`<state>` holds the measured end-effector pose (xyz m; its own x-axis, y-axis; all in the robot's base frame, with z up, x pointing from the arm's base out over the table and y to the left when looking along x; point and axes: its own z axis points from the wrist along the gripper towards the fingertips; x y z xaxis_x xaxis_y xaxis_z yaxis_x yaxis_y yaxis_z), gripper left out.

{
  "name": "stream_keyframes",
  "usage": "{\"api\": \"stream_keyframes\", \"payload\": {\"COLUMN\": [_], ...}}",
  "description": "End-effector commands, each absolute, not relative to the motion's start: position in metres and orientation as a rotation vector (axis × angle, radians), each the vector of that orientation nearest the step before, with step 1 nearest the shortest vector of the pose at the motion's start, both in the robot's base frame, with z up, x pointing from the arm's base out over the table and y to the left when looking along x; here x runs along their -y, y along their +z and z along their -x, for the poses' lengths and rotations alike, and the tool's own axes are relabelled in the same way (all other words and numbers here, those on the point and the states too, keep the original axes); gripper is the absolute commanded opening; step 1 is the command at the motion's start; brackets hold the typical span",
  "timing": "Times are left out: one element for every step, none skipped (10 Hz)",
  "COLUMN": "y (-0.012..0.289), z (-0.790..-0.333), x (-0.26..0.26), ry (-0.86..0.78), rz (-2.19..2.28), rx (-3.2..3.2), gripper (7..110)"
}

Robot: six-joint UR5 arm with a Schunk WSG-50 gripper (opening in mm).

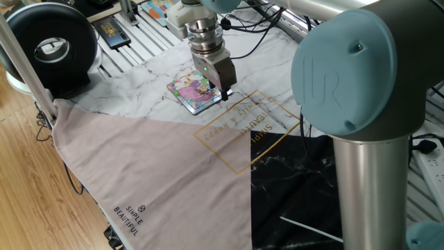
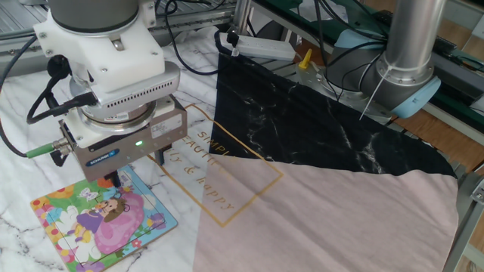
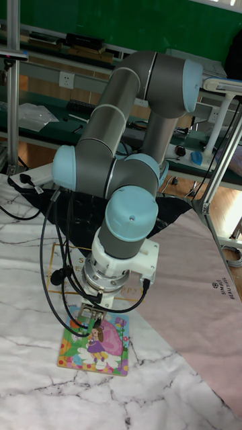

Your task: Assemble one piece of a puzzle

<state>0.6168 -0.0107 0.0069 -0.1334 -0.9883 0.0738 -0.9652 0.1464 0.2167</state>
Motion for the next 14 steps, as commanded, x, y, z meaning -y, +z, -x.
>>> {"api": "stream_keyframes", "payload": {"y": [0.003,0.001,0.001,0.003,0.005,0.006,0.006,0.005,0.004,0.004,0.003,0.002,0.001,0.000], "z": [-0.621,-0.623,-0.624,-0.624,-0.624,-0.625,-0.624,-0.625,-0.626,-0.627,-0.627,-0.625,-0.625,-0.624], "x": [-0.015,-0.022,-0.026,-0.026,-0.027,-0.027,-0.028,-0.028,-0.027,-0.026,-0.025,-0.026,-0.027,-0.027], "ry": [-0.233,-0.238,-0.245,-0.245,-0.247,-0.245,-0.245,-0.244,-0.237,-0.228,-0.223,-0.232,-0.236,-0.242], "rz": [-1.911,-1.903,-1.901,-1.899,-1.898,-1.897,-1.897,-1.894,-1.894,-1.898,-1.896,-1.892,-1.891,-1.891], "rx": [2.276,2.293,2.299,2.298,2.296,2.295,2.295,2.299,2.300,2.299,2.298,2.302,2.304,2.306], "gripper": [66,66,66,66,66,66,66,66,66,66,66,66,66,66]}}
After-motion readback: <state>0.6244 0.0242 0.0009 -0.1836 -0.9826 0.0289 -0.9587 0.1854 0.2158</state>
